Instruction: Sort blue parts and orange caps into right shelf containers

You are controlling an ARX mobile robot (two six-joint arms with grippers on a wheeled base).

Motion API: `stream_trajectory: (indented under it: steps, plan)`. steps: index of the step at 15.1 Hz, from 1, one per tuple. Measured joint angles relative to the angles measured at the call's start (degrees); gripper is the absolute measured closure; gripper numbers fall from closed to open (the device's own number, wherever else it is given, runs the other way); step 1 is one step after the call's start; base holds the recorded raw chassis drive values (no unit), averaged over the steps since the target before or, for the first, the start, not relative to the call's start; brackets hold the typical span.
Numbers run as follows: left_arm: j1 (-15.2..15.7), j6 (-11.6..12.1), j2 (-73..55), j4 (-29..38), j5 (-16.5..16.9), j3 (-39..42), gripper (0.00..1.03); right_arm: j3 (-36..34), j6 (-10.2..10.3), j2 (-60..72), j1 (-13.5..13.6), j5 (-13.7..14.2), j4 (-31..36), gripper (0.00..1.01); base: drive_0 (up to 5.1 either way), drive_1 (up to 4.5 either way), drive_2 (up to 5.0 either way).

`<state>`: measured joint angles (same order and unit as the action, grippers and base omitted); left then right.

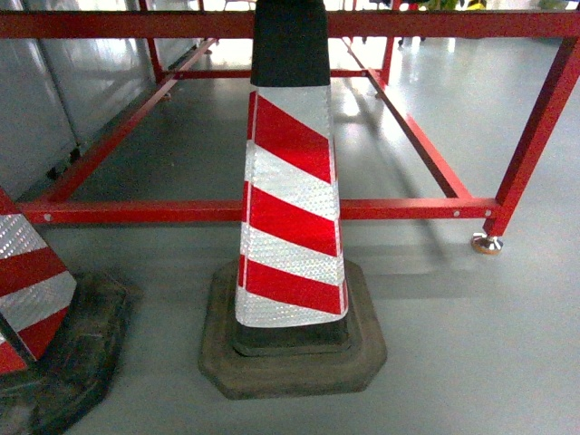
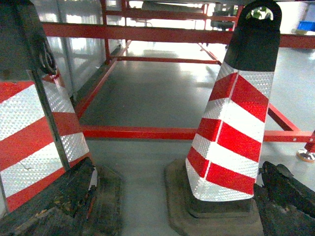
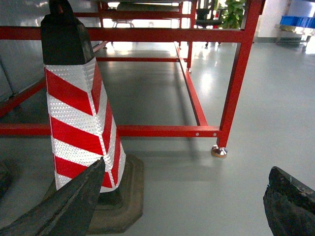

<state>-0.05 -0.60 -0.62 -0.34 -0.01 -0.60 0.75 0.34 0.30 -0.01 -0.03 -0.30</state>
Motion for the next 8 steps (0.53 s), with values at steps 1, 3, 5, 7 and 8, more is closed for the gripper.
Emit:
stream_trajectory:
  steps: [1, 3, 5, 7, 8]
  plan:
    - [0.0, 0.0, 0.0, 0.0, 0.0, 0.0, 0.05, 0.0, 0.0, 0.0, 0.0, 0.0, 0.0, 0.03, 0.0, 0.0, 0.0]
    - [0.0, 0.0, 0.0, 0.0, 0.0, 0.0, 0.05, 0.0, 0.0, 0.0, 0.0, 0.0, 0.0, 0.03, 0.0, 0.0, 0.0]
    - [0.0, 0.0, 0.0, 0.0, 0.0, 0.0, 0.05, 0.0, 0.0, 0.0, 0.0, 0.0, 0.0, 0.03, 0.0, 0.0, 0.0]
    - [0.0, 0.0, 0.0, 0.0, 0.0, 0.0, 0.05, 0.0, 0.0, 0.0, 0.0, 0.0, 0.0, 0.03, 0.0, 0.0, 0.0]
    - [0.0, 0.0, 0.0, 0.0, 0.0, 0.0, 0.05, 0.0, 0.0, 0.0, 0.0, 0.0, 0.0, 0.03, 0.0, 0.0, 0.0]
